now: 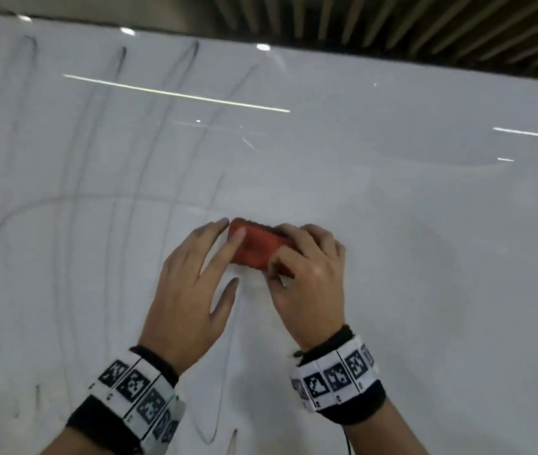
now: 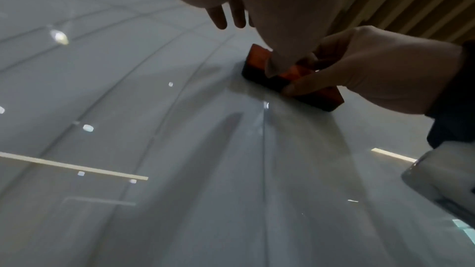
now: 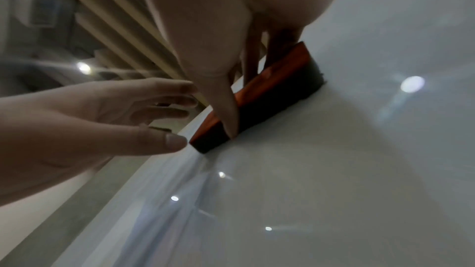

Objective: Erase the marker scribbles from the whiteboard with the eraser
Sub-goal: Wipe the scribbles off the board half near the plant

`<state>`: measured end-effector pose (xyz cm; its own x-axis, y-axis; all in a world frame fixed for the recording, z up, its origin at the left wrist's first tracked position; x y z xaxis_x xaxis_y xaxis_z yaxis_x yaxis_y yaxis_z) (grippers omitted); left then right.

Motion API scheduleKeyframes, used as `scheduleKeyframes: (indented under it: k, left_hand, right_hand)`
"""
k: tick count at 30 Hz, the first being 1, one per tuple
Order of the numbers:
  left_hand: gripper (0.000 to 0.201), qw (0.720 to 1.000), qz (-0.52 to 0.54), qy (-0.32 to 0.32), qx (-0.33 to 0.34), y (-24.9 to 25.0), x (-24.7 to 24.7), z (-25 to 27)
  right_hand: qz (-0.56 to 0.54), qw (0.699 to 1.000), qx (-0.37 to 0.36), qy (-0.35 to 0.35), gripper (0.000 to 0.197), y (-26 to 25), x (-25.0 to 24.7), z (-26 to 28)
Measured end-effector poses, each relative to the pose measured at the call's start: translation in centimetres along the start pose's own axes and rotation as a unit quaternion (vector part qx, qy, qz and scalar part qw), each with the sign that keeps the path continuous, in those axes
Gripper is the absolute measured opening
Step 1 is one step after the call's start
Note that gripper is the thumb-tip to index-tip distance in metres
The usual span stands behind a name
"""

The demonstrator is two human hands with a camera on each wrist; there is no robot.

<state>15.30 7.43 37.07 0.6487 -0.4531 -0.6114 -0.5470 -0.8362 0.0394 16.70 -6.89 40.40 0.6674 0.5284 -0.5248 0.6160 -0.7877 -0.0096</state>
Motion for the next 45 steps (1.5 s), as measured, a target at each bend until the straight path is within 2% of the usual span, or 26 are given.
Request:
scheduleKeyframes:
  k: [4,7,10,12,14,16,17,18,19,22,23,24,26,29,30,31,32,34,36,38,39,41,43,45]
  left_hand:
    - [0.051,0.992,-0.049,0.004,0.116,1.2,-2.1,-6.1]
    - [0.042,0.988,-0.077,0.020,0.129,1.0,-4.2,-10.0]
    - [0.043,0.981,-0.140,0.046,0.125,0.5,-6.2,-12.9]
    - [0.046,0.980,-0.160,0.081,0.084,-1.4,-8.2,-14.2]
    - [0.049,0.980,-0.138,0.140,-0.044,-5.7,-11.1,-14.8]
    - [0.052,0.961,-0.106,0.187,-0.176,-9.1,-13.1,-14.3]
    - [0.054,0.953,-0.104,0.193,-0.210,-9.2,-13.3,-14.1]
    - [0.054,0.952,-0.112,0.190,-0.211,-8.2,-12.9,-14.2]
    - [0.055,0.959,-0.124,0.180,-0.181,-6.3,-12.1,-14.4]
    - [0.058,0.973,-0.198,0.121,-0.012,0.3,-7.7,-13.9]
    - [0.059,0.969,-0.221,0.109,0.015,0.7,-7.2,-13.6]
    - [0.060,0.967,-0.231,0.109,0.014,0.0,-7.9,-13.7]
    - [0.061,0.963,-0.227,0.132,-0.054,-3.6,-10.9,-14.5]
    - [0.060,0.950,-0.146,0.178,-0.212,-10.4,-15.3,-14.8]
    - [0.060,0.945,-0.128,0.184,-0.237,-10.9,-15.4,-14.6]
    - [0.060,0.946,-0.128,0.182,-0.235,-10.0,-14.7,-14.4]
    - [0.059,0.953,-0.135,0.172,-0.209,-8.1,-13.3,-14.1]
    - [0.058,0.972,-0.162,0.131,-0.109,-3.3,-9.0,-12.5]
    - [0.060,0.977,-0.194,0.088,-0.004,-0.3,-5.1,-10.3]
    - [0.058,0.969,-0.228,0.061,0.071,-0.4,-4.1,-9.0]
    - [0.055,0.964,-0.246,0.056,0.080,-1.3,-4.8,-9.0]
    - [0.053,0.962,-0.263,0.078,0.020,-4.7,-7.9,-10.4]
    - [0.054,0.961,-0.220,0.126,-0.107,-9.0,-12.0,-11.8]
    - [0.056,0.944,-0.167,0.174,-0.224,-11.5,-13.9,-12.0]
  right_hand:
    - [0.036,0.996,-0.080,-0.027,0.022,-1.0,-3.6,-6.6]
    - [0.009,0.995,-0.076,-0.063,0.026,-0.3,-5.9,-10.3]
    - [0.023,0.993,-0.070,-0.096,0.038,-0.5,-7.6,-12.1]
    - [0.070,0.993,-0.052,-0.076,0.057,-0.1,-9.6,-12.9]
    - [0.098,0.994,0.012,-0.036,0.071,1.9,-12.3,-13.9]
    - [0.116,0.988,0.102,-0.022,0.075,4.7,-13.9,-14.1]
    - [0.133,0.982,0.135,-0.026,0.075,5.7,-14.0,-14.1]
    - [0.154,0.976,0.151,-0.028,0.073,6.2,-13.8,-14.0]
    - [0.173,0.973,0.153,-0.026,0.071,6.3,-13.6,-14.1]
    - [0.193,0.969,0.153,-0.011,0.065,6.2,-13.8,-14.4]
    - [0.195,0.968,0.156,-0.010,0.064,6.2,-14.0,-14.5]
    - [0.198,0.968,0.156,-0.011,0.063,6.3,-14.0,-14.5]
    - [0.202,0.968,0.151,-0.009,0.063,6.3,-13.9,-14.2]
    - [0.196,0.970,0.143,-0.005,0.065,6.1,-13.3,-13.8]
    - [0.195,0.970,0.145,0.000,0.065,6.0,-13.3,-13.8]
    - [0.195,0.970,0.148,0.005,0.066,6.0,-13.3,-13.9]
    - [0.194,0.969,0.152,0.010,0.067,6.0,-13.3,-14.0]
    - [0.187,0.970,0.154,0.017,0.067,6.0,-13.2,-14.1]
    - [0.186,0.970,0.154,0.022,0.067,6.0,-13.2,-14.0]
    - [0.190,0.970,0.151,0.027,0.068,5.9,-13.2,-13.9]
    - [0.188,0.970,0.148,0.026,0.068,5.9,-13.3,-13.9]
    - [0.181,0.973,0.142,0.024,0.068,6.0,-13.3,-13.8]
    - [0.180,0.974,0.137,0.024,0.069,6.1,-13.4,-13.8]
    - [0.179,0.974,0.135,0.026,0.070,6.0,-13.4,-13.7]
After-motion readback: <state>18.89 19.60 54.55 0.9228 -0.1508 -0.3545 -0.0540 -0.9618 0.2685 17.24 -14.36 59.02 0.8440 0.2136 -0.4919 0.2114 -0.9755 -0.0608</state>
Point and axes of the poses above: each hand's wrist, its own z-axis away from the middle knuckle, its own x-axis out of the palm, y = z × x, the point moved 10 cm from there along -z, towards the middle knuckle, and after that the axes turned 15 degrees about -y, right-handed, at the moved point
